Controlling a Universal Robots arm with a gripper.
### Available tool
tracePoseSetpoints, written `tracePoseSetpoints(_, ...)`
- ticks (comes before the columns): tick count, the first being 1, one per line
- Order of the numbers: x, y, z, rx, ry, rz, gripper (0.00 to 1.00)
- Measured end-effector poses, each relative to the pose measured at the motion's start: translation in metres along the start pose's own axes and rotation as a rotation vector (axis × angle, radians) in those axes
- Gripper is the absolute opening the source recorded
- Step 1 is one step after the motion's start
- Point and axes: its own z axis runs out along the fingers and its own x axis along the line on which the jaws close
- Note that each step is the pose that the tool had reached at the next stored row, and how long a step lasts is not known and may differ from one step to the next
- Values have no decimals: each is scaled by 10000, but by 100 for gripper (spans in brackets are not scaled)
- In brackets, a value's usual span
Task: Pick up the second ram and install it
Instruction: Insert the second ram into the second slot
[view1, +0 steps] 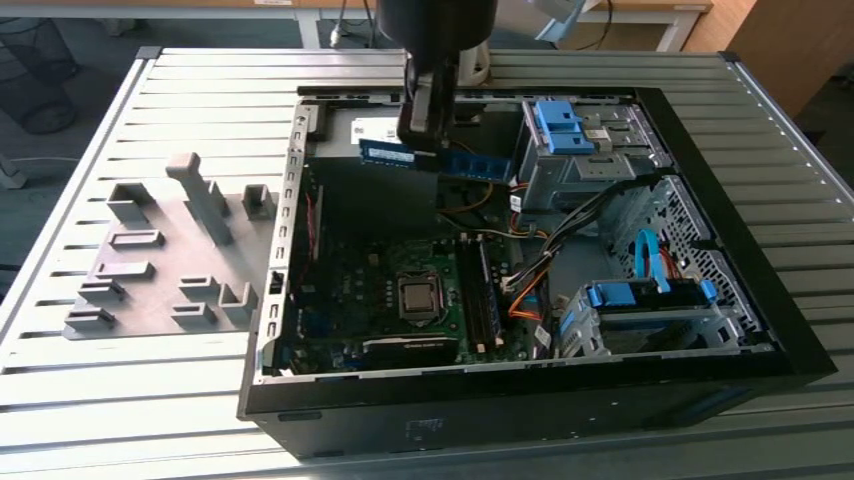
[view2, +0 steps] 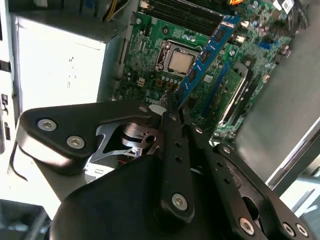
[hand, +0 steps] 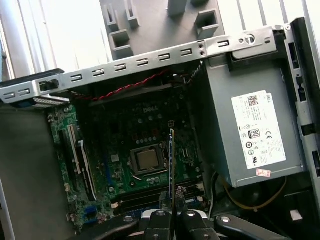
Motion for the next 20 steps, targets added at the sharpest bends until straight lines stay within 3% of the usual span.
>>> tracePoseSetpoints(20,-6,2,61,20,13,3024,14)
